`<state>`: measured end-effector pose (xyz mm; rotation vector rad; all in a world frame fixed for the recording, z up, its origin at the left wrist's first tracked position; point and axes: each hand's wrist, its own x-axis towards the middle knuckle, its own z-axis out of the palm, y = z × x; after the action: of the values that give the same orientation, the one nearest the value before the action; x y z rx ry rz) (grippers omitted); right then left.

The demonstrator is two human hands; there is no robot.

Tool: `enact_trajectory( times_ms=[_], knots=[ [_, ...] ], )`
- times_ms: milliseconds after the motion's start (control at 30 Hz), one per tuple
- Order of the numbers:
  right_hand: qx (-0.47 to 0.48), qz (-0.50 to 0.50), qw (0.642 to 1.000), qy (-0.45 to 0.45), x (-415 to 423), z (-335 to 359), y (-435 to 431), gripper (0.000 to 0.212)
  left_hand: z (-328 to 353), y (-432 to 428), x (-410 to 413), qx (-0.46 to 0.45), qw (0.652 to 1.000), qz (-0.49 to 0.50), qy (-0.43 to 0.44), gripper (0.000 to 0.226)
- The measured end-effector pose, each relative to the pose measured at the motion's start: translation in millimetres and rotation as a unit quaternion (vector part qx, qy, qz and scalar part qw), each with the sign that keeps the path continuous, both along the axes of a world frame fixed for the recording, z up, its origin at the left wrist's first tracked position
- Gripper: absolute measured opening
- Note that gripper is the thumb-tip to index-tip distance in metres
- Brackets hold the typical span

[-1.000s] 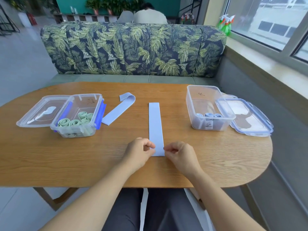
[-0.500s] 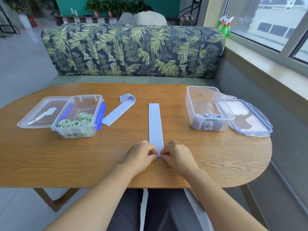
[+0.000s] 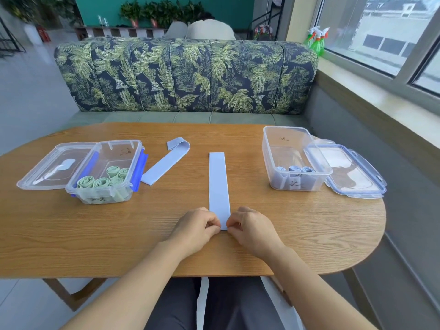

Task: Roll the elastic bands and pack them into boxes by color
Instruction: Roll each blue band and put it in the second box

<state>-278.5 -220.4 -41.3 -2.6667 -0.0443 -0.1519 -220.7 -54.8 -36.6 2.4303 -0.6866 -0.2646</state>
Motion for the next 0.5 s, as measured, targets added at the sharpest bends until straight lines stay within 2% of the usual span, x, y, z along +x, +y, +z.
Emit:
enact_trajectory(
  times_ms=[267, 367, 500],
  knots=[
    [-0.023, 0.005, 0.998, 0.058, 7.6, 7.7, 0.6, 0.022, 7.2, -1.4, -3.7, 0.014, 1.000, -0.005, -0.005, 0.006],
    [-0.033, 0.009, 0.996, 0.082, 10.8, 9.7, 0.0, 0.023, 7.5, -2.8, -5.1, 0.029, 0.999, -0.021, -0.028, 0.018],
    [-0.038, 0.010, 0.992, 0.117, 13.9, 12.8, -1.1, 0.023, 11.2, -2.9, -4.4, 0.053, 0.998, -0.006, -0.043, 0.012]
  ],
)
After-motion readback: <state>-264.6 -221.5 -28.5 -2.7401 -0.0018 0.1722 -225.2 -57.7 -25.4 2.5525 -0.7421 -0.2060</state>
